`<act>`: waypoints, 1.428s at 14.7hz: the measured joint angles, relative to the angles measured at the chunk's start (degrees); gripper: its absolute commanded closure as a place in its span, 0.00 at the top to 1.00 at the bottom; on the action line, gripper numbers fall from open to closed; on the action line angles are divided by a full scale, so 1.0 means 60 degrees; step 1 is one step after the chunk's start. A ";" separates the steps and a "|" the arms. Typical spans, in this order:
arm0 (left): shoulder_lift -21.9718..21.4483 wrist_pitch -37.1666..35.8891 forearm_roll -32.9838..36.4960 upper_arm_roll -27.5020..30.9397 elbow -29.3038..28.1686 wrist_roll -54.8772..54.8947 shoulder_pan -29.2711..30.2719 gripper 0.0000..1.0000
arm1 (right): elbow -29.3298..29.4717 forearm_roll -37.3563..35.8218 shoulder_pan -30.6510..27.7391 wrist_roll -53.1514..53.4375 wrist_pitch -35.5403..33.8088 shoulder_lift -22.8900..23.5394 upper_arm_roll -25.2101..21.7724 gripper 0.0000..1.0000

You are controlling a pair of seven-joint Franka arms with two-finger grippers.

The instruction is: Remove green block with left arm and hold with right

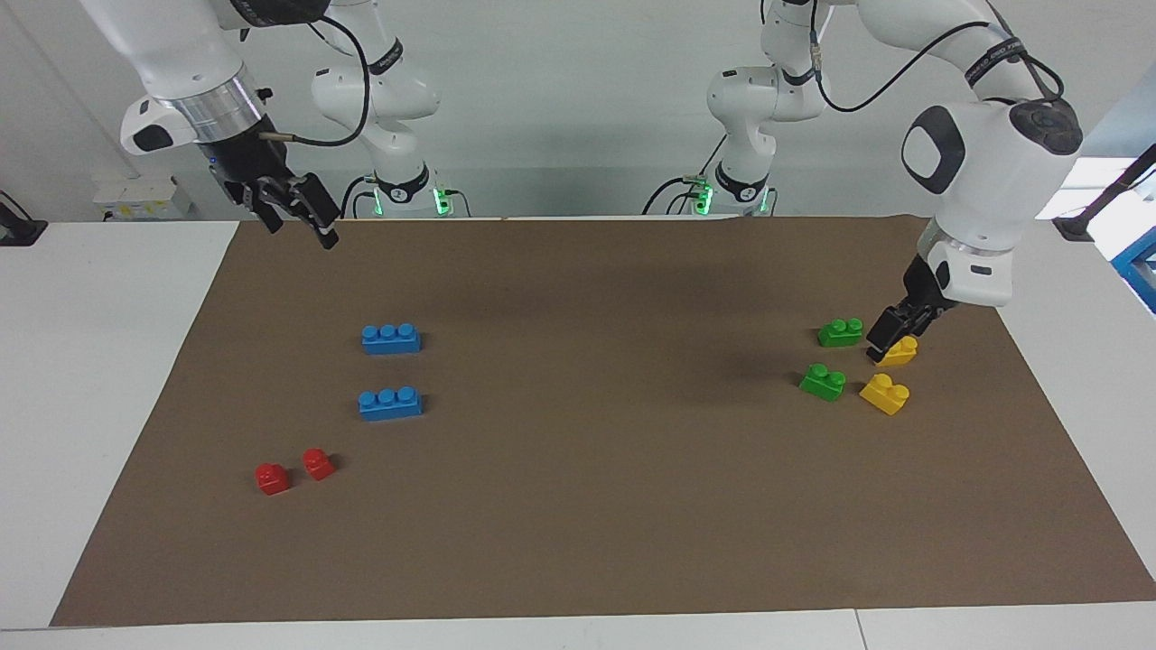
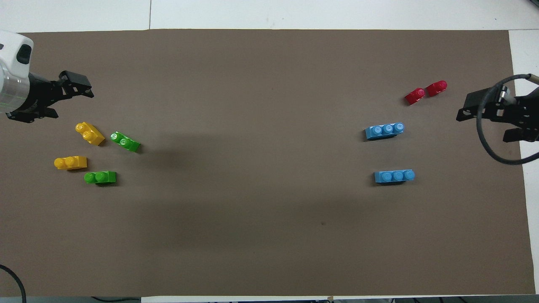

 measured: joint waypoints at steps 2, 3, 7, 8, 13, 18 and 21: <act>-0.0351 -0.0481 0.0002 0.0003 0.0168 0.0624 0.0002 1.00 | 0.0081 -0.0075 -0.0011 -0.1073 -0.0075 -0.0051 -0.0003 1.00; -0.0542 -0.0800 0.0021 0.0003 0.0231 0.0892 0.0003 1.00 | 0.0106 -0.0184 -0.0018 -0.1642 -0.0085 -0.0062 -0.0005 1.00; -0.0943 -0.2374 0.0093 -0.0042 0.0941 0.2030 0.0000 1.00 | 0.0122 -0.0439 -0.0037 -0.2877 -0.0134 -0.0064 -0.0018 1.00; -0.0969 -0.2678 0.0099 -0.0041 0.1068 0.2347 0.0001 1.00 | 0.0122 -0.0448 -0.0039 -0.2943 -0.0179 -0.0066 -0.0021 1.00; -0.1409 -0.3516 0.0104 -0.0081 0.1252 0.3551 0.0001 1.00 | 0.0065 -0.0494 -0.0086 -0.2958 -0.0207 -0.0080 -0.0082 1.00; -0.1863 -0.3669 0.0104 -0.0113 0.0597 0.3768 0.0003 1.00 | -0.0131 -0.1067 -0.0072 -0.2967 -0.0204 -0.0164 -0.0065 1.00; -0.2047 -0.3082 0.0104 -0.0235 -0.0092 0.3768 0.0026 1.00 | -0.0377 -0.1077 -0.0074 -0.2967 -0.0198 -0.0288 -0.0066 1.00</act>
